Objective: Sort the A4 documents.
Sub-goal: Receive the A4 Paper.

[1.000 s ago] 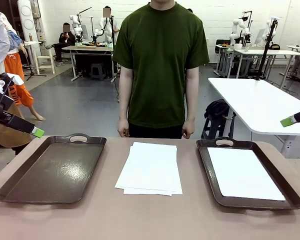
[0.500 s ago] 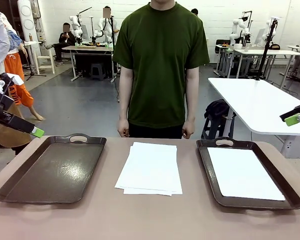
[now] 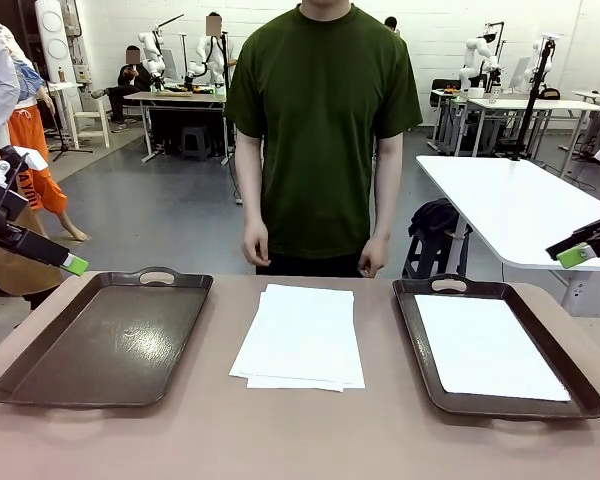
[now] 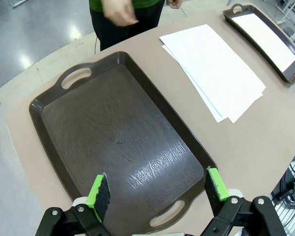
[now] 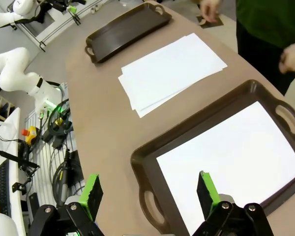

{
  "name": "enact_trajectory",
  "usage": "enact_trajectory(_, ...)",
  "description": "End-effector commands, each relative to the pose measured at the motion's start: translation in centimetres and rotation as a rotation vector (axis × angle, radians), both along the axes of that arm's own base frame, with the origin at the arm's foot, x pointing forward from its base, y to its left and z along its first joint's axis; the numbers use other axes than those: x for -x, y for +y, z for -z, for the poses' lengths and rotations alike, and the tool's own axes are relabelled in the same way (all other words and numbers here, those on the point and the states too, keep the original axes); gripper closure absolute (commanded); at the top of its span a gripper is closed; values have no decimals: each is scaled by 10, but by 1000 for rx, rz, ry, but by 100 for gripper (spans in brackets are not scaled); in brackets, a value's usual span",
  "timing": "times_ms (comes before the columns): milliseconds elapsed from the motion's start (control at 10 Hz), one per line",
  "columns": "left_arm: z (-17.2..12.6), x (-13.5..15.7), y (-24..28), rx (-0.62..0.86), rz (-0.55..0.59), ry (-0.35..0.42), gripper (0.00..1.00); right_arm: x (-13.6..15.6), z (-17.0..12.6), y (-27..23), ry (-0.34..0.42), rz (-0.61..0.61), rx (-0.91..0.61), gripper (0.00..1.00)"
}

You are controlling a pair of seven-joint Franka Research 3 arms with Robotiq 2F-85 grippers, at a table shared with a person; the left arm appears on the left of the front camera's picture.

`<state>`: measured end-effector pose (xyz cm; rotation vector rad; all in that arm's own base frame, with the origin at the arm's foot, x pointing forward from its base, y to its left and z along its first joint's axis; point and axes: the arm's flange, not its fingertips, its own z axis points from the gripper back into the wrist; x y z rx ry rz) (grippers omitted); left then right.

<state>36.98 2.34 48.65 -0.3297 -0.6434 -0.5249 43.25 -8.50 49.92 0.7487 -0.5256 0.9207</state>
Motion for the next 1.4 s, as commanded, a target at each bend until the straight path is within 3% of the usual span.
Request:
enact_trajectory(0, 1, 0, 3, 12, 10, -5, 0, 0, -1, -3, 13, 58, 8, 0)
enact_trajectory(100, 1, 0, 3, 12, 10, -5, 0, 0, 0, 0, 0, 0, 0, 0)
enact_trajectory(1300, 1, 0, 3, 12, 10, -5, 0, 0, 0, 0, 0, 0, 0, 0)
